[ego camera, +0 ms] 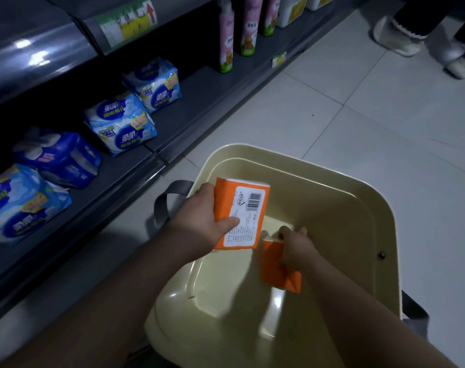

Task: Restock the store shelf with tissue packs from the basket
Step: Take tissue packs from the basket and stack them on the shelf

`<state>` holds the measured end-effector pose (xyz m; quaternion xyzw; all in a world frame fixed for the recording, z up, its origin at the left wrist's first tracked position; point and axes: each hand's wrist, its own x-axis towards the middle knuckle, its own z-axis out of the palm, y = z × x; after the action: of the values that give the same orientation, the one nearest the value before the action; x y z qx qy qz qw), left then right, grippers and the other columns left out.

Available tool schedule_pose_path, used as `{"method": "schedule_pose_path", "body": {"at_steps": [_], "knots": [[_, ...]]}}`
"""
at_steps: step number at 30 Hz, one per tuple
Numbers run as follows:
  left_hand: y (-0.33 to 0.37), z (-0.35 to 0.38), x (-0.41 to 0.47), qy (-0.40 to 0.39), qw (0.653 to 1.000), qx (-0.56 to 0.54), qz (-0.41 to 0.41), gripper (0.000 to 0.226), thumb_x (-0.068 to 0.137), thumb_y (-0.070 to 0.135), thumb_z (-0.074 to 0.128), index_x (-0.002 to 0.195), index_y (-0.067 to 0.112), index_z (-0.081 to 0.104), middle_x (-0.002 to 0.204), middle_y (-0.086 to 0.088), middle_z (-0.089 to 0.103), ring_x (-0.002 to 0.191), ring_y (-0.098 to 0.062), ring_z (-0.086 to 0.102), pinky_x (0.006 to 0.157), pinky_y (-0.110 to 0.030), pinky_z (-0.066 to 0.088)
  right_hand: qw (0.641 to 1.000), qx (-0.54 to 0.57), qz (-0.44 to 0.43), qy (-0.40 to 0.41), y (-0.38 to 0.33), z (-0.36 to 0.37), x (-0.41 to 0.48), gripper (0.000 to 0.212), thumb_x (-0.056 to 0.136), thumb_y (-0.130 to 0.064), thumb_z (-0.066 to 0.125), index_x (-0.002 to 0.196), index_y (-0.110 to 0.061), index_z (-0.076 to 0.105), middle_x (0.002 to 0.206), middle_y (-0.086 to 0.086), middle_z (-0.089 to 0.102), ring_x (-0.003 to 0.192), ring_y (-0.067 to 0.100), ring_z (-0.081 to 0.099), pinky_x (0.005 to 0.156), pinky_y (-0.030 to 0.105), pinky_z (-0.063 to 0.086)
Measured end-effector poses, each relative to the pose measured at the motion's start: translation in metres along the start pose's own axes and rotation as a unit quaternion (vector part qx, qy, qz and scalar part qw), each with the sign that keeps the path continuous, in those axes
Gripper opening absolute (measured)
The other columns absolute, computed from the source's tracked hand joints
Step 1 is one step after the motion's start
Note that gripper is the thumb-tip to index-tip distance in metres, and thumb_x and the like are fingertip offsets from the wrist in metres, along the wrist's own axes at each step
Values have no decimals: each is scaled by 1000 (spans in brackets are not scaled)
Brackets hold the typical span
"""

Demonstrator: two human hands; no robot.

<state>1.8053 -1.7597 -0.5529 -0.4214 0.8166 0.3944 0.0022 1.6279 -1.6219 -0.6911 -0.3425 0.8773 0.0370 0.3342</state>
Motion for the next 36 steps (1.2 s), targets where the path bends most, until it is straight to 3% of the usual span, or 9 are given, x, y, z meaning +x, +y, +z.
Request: {"method": "schedule_pose_path", "body": {"at_steps": [4, 9, 17, 20, 25, 28, 30, 34, 36], "knots": [[7, -26, -18, 22, 997, -66, 21, 36, 77, 42, 71, 104, 25, 53, 103, 5, 66, 93, -13, 64, 84, -37, 54, 998, 57, -38, -9, -31, -49, -18, 57, 70, -17, 78, 117, -9, 46, 111, 13, 59, 94, 25, 58, 70, 28, 44], [25, -84, -56, 142, 988, -15, 54, 30, 76, 45, 72, 98, 29, 61, 96, 13, 62, 90, -9, 60, 82, -31, 48, 990, 112, -63, 53, -70, -125, -70, 70, 61, -28, 87, 117, -4, 53, 113, 11, 60, 102, 25, 59, 81, 31, 49], [38, -182, -127, 171, 971, -162, 37, 41, 87, 0, 60, 115, 28, 48, 91, 1, 60, 62, -29, 69, 54, -41, 59, 937, 240, -188, 169, -143, -223, -180, 45, 65, -16, 83, 104, -5, 62, 90, 7, 62, 76, 18, 56, 53, 20, 42], [44, -214, -154, 176, 956, -232, 29, 40, 87, -10, 48, 114, 21, 46, 95, -5, 58, 67, -29, 66, 54, -35, 59, 906, 300, -226, 197, -174, -241, -216, 39, 67, -17, 80, 100, -10, 61, 92, 9, 66, 81, 23, 63, 70, 32, 52], [48, -261, -195, 179, 905, -383, -35, 18, 83, 22, 41, 83, 9, 53, 70, -15, 56, 60, -26, 54, 49, -21, 45, 876, 342, -250, 233, -220, -259, -261, 47, 73, -18, 73, 112, -12, 48, 95, 5, 60, 86, 20, 59, 68, 29, 44], [42, -287, -197, 207, 883, -420, -37, 30, 80, 41, 47, 73, 13, 54, 69, -9, 54, 61, -22, 51, 54, -24, 42, 860, 374, -254, 236, -240, -268, -268, 30, 73, -20, 72, 90, 1, 58, 82, 11, 66, 71, 21, 59, 55, 27, 42], [34, -299, -191, 252, 900, -354, -34, 35, 75, 50, 61, 70, 16, 57, 67, -4, 57, 64, -21, 52, 57, -28, 38, 857, 395, -238, 229, -251, -275, -270, 24, 77, -24, 69, 79, 0, 62, 76, 13, 64, 66, 22, 56, 56, 29, 42], [28, -317, -169, 275, 928, -247, -44, 46, 42, 46, 70, 81, 26, 56, 95, -6, 60, 76, -18, 55, 61, -26, 40, 858, 421, -218, 200, -272, -295, -250, 27, 84, -31, 64, 80, -4, 63, 83, 12, 63, 81, 28, 60, 80, 40, 50], [23, -331, -150, 280, 927, -244, -56, 68, 39, 43, 75, 102, 33, 52, 120, -8, 51, 97, -21, 57, 75, -29, 47, 854, 427, -227, 189, -285, -306, -229, 31, 87, -34, 60, 97, -5, 60, 98, 11, 64, 92, 27, 60, 87, 42, 50]]}}
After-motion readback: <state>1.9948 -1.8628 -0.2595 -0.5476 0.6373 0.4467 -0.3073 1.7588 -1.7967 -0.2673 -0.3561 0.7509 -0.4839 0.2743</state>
